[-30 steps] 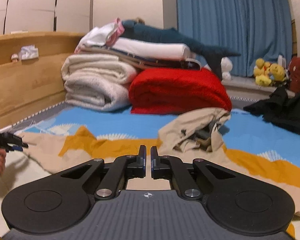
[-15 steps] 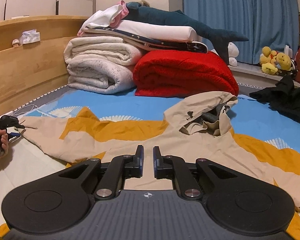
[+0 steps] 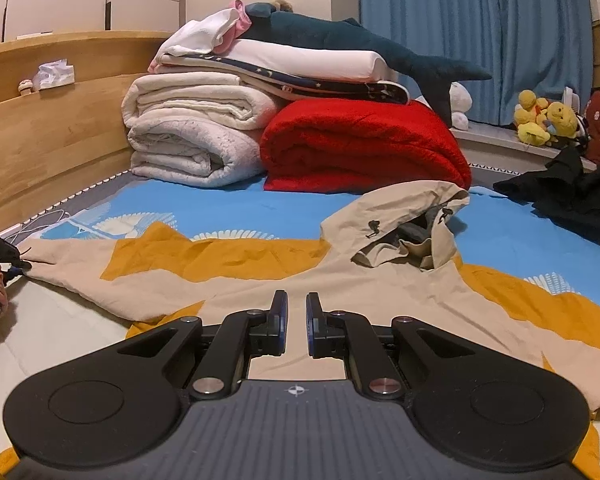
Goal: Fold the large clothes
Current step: 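Lift the sleeve with the left tool, lay it across the body, release, then move the right tool to the other sleeve and close on it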
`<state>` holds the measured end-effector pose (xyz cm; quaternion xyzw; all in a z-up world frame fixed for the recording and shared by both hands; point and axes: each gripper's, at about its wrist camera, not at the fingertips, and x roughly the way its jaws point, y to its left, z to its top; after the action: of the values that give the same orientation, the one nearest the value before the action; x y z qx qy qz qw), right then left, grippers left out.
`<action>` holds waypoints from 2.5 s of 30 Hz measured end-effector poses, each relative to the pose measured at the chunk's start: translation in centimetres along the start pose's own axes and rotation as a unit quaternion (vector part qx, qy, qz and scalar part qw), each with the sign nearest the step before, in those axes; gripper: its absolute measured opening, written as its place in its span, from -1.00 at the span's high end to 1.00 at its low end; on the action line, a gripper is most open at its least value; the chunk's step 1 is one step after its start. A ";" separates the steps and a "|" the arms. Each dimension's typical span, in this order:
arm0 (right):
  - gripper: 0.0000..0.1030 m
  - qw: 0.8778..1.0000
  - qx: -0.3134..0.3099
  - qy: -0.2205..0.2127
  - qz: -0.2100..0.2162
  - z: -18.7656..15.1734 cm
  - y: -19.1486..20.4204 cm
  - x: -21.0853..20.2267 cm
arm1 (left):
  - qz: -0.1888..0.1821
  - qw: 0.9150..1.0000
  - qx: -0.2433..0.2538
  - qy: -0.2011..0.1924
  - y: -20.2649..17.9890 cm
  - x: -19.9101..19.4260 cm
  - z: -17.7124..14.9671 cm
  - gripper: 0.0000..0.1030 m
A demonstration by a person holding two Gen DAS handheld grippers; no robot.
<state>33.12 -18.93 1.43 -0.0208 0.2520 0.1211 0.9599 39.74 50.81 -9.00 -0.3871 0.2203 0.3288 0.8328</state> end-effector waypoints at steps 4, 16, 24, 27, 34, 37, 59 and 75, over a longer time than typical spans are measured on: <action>0.82 1.000 0.013 0.007 -0.019 0.0 -1.5 -0.5 | 0.008 0.996 0.070 -0.047 -6.5 -5.7 0.6 0.99; 0.89 0.995 0.085 -0.030 -0.043 1.5 -7.1 -4.2 | -0.101 0.976 0.187 -0.053 -19.2 -23.2 -11.7 0.99; 0.89 0.991 0.117 0.008 -0.062 -0.1 -10.7 -4.1 | -0.266 0.890 0.368 0.037 -31.1 -26.5 -29.6 1.00; 0.89 0.989 0.137 0.017 -0.062 -0.5 -11.3 -3.5 | -0.338 0.834 0.402 0.171 -33.4 -26.7 -35.7 0.81; 0.50 0.982 0.178 0.045 -0.041 -1.4 -11.8 -0.6 | -0.342 0.824 0.400 0.209 -31.8 -25.0 -34.6 0.37; 0.50 0.979 0.193 0.066 -0.029 -2.1 -11.6 1.0 | -0.279 0.870 0.362 0.184 -31.3 -21.7 -30.0 0.37; 0.09 0.957 -0.243 0.161 0.003 -9.4 4.3 9.6 | -0.176 0.921 0.298 0.179 -29.2 -16.8 -22.8 0.36; 1.00 0.968 0.136 -0.071 -0.197 -1.3 -14.1 1.2 | -0.169 0.916 0.314 0.182 -28.8 -16.8 -23.7 0.36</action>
<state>36.94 -32.43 -0.64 0.0696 0.1884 -0.1049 0.9740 46.23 11.86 1.51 -0.1902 0.3912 0.0207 0.9002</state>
